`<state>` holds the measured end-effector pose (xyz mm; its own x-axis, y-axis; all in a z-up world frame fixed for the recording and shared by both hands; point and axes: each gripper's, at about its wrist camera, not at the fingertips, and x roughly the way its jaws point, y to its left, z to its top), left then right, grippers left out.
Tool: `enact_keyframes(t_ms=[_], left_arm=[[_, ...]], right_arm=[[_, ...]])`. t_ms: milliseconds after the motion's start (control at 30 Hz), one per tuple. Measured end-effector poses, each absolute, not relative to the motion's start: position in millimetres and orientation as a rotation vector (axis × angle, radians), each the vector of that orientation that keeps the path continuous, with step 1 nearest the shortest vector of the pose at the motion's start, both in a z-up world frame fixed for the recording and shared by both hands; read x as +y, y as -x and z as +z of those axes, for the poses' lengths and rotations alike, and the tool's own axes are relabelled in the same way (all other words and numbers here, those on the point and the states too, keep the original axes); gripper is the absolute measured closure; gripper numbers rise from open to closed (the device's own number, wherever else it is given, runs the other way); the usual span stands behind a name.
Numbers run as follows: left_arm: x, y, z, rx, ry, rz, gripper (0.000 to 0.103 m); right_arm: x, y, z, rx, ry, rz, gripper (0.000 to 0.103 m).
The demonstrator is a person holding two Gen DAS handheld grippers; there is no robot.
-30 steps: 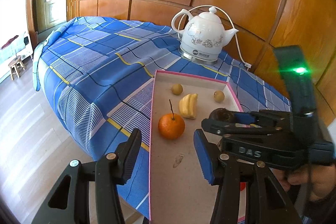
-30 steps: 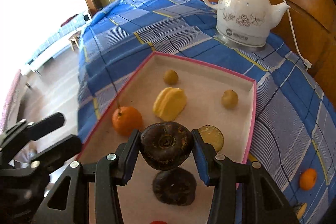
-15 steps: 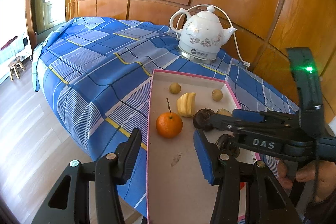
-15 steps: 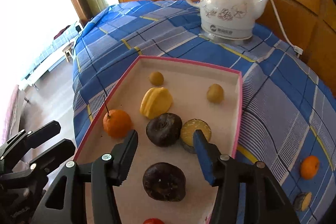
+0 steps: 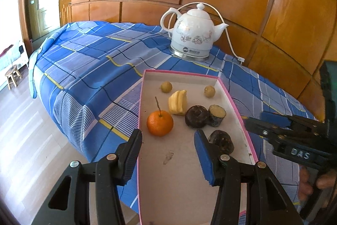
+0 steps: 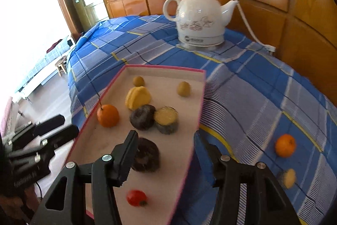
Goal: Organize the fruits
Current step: 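Move both tools back toward the orange and yellow-topped chunk on the bedspread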
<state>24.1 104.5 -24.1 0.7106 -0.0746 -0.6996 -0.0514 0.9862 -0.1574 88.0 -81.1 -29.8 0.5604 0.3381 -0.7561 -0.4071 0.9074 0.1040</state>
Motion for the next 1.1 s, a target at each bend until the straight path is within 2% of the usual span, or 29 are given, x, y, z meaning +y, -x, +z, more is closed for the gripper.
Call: enact_keyframes(t_ms=[1100], left_arm=[[22,-20,-19,0.795,-0.024,-0.172,0.051]], right_arm=[[-293,-47,-11,0.832,0.129,0.028,0.048]])
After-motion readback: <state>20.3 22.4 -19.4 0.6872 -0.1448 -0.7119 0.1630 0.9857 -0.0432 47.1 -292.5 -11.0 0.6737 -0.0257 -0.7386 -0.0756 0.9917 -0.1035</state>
